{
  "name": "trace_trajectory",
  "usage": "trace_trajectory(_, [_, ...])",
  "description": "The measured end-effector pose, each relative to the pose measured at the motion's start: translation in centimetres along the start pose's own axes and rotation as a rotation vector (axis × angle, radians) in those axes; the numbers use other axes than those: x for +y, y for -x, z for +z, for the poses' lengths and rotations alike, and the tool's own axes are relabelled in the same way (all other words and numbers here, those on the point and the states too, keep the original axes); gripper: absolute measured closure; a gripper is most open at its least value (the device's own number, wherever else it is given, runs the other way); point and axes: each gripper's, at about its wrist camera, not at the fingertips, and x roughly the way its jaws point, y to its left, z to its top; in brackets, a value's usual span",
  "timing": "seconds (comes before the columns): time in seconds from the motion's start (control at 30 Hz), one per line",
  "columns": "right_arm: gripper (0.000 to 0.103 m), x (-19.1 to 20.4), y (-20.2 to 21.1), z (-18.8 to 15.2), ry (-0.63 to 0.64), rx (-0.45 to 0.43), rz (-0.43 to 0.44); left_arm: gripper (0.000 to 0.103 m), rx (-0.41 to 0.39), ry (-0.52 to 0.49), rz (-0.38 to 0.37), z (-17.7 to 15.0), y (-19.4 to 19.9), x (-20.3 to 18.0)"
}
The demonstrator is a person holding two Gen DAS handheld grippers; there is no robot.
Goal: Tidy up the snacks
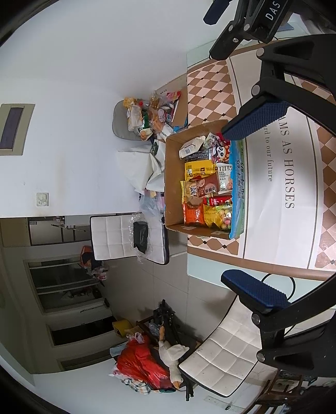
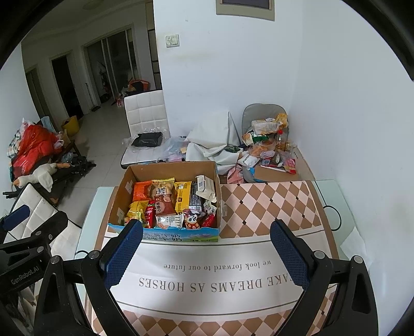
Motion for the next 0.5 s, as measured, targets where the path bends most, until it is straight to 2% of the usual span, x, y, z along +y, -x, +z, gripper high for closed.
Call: trace_trajectory(0.5, [0.002,-0.02,0.24,0.11,-0.003,0.0,0.002,0.001,-0.011,-0.003,-0.004,0.13,0.73,0.01])
